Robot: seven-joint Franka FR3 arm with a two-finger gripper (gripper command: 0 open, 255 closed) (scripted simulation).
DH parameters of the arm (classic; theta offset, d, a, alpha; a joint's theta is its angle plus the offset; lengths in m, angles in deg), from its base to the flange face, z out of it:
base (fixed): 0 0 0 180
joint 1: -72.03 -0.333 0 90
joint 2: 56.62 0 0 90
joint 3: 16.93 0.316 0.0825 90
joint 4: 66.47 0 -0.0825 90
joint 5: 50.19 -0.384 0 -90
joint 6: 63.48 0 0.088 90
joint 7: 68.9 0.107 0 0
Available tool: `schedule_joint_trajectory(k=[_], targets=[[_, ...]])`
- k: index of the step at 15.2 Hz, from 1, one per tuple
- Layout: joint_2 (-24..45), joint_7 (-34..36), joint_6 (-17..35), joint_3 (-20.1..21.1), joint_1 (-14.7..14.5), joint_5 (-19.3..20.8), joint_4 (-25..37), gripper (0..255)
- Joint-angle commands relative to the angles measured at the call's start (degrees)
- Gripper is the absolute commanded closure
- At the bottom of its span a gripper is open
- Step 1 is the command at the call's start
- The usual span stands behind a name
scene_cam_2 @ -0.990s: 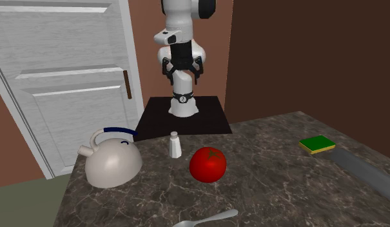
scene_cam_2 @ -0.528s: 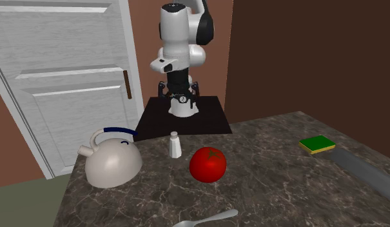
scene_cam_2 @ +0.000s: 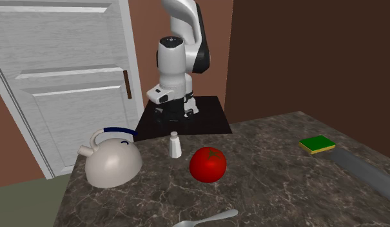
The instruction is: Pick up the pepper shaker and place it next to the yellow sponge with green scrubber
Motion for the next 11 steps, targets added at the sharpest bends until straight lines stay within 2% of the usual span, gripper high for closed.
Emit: schedule_joint_trajectory(k=[1, 7, 11], targets=[[2.0, 0.3, 2.2, 0.0, 0.1, 0.4, 0.0, 0], [6.3, 0.8, 7.4, -0.1, 0.3, 1.1, -1.0, 0], [6.3, 0.8, 7.4, -0.1, 0.3, 1.1, -1.0, 0]])
